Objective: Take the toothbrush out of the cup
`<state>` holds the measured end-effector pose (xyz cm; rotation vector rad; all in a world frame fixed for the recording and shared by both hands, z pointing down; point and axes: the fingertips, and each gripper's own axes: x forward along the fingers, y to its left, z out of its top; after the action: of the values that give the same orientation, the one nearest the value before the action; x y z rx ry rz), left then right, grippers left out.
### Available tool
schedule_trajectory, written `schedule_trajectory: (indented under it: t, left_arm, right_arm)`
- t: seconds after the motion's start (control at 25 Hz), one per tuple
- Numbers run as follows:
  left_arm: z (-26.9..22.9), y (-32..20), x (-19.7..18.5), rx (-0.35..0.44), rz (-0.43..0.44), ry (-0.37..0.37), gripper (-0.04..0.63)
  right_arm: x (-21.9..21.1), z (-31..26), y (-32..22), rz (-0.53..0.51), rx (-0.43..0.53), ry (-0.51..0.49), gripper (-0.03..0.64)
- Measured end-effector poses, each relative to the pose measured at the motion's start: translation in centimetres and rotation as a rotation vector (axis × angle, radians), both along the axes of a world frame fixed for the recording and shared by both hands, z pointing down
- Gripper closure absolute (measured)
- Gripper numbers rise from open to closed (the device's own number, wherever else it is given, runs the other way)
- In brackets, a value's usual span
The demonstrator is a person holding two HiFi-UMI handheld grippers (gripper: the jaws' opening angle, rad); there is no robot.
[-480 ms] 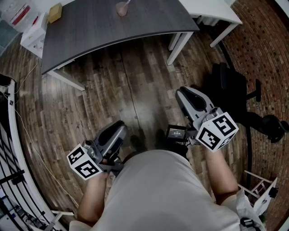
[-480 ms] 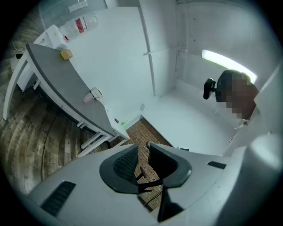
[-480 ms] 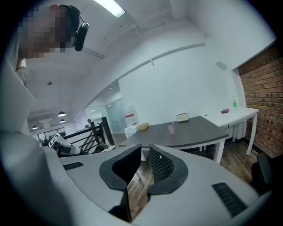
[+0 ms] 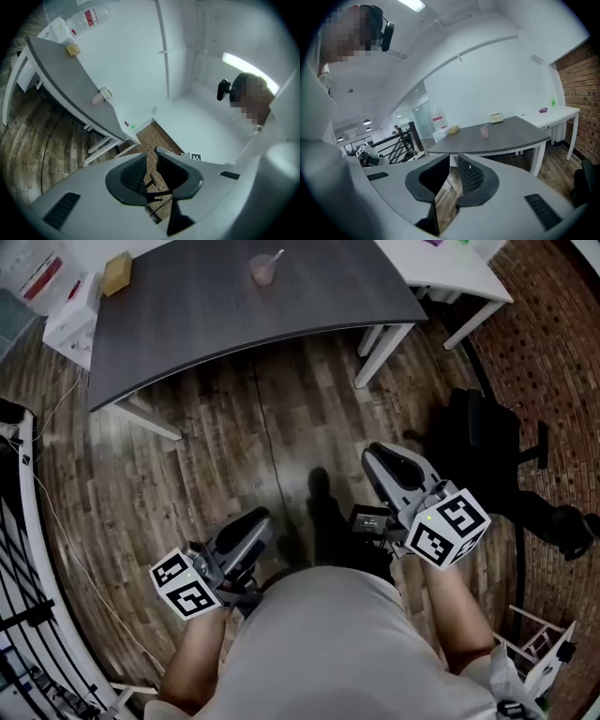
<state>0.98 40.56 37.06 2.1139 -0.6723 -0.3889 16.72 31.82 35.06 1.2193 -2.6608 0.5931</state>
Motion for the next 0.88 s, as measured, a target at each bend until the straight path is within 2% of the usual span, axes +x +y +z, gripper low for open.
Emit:
schedule_trajectory:
  t: [0.36, 0.48, 0.64, 0.88]
  left_arm:
    - [0.4, -10.6, -0.5, -0.038, -0.112, -0.065, 0.512]
    - [-0.4, -14.6, 0.0, -0.024, -0.151, -0.081, 0.512]
    - [-1.5, -19.3, -0.4, 0.011, -0.225, -0.067, 0.512]
    - [-1.9, -23.7, -1.2, 0.016, -0.221, -0.062, 0.512]
  right_arm:
    - [-0.9, 2.2, -12.1, -0.124, -0.045, -0.034, 0.563]
    - [-1.2, 1.7, -15.9, -0.180, -0.043, -0.039, 0.563]
    - [-1.3, 1.6, -20.0, -0.220, -0.050, -0.040, 0.563]
    - [-2.8, 1.9, -23.0, -0.231, -0.068, -0.046, 0.563]
